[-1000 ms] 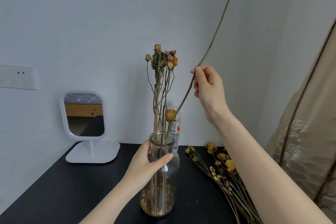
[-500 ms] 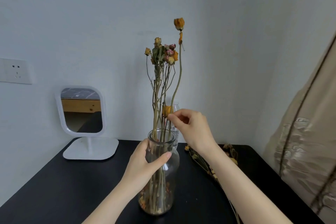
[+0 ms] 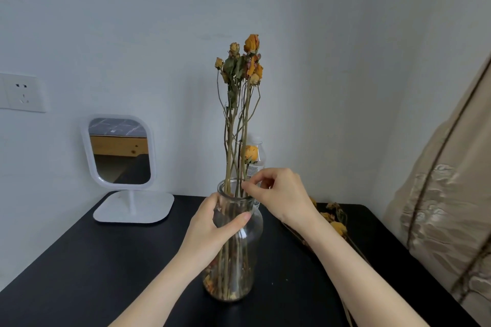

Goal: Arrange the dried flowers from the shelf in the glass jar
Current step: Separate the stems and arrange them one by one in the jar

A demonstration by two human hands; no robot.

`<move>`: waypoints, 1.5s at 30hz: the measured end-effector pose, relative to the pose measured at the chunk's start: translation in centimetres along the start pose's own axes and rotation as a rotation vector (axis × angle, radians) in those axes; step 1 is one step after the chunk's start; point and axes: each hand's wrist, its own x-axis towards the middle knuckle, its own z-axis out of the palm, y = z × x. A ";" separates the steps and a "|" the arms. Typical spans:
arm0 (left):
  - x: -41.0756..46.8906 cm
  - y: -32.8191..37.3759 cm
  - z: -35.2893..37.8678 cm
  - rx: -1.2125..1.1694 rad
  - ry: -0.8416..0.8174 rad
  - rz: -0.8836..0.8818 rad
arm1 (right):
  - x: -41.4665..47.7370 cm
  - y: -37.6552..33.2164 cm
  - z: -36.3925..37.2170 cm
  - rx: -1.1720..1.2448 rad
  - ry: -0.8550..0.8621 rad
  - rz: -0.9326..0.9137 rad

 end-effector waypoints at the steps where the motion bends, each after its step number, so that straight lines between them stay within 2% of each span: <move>1: 0.0 0.1 0.0 0.003 0.001 0.001 | 0.1 -0.1 0.0 0.009 0.008 0.009; 10: 0.1 -0.1 0.0 -0.013 0.008 -0.005 | 0.3 0.2 0.3 0.027 0.037 -0.026; 15: -0.2 0.2 0.0 -0.005 0.017 -0.006 | -0.5 1.1 -0.2 0.116 0.069 -0.021; 17: -0.8 0.3 0.3 0.017 0.078 -0.001 | -1.1 1.9 -0.7 0.151 0.079 -0.003; 19: -1.8 0.2 0.8 0.100 0.221 0.036 | -1.9 3.1 -1.4 0.159 0.079 0.031; 22: -4.2 0.1 1.7 0.249 0.464 0.175 | -3.6 5.5 -2.5 0.132 0.088 0.123; 24: -5.9 -0.1 2.5 0.291 0.494 0.293 | -4.9 7.4 -3.3 0.130 0.102 0.195; 26: -7.4 -0.4 3.7 0.273 0.438 0.357 | -6.3 9.3 -4.1 0.119 0.112 0.259; 29: -8.7 -0.9 6.0 0.177 0.247 0.355 | -8.0 12.4 -5.5 0.064 0.137 0.368; 32: -8.5 -1.6 9.2 0.131 0.031 0.255 | -9.4 15.1 -7.0 -0.021 0.174 0.469; 35: -6.7 -2.0 12.8 0.182 -0.126 0.088 | -10.4 17.1 -8.1 -0.097 0.189 0.528; 39: -3.5 -2.8 16.4 0.277 -0.239 -0.132 | -11.1 18.6 -8.7 -0.186 0.164 0.547; 45: -1.4 -3.6 19.1 0.414 -0.329 -0.246 | -11.1 19.1 -8.7 -0.267 0.061 0.517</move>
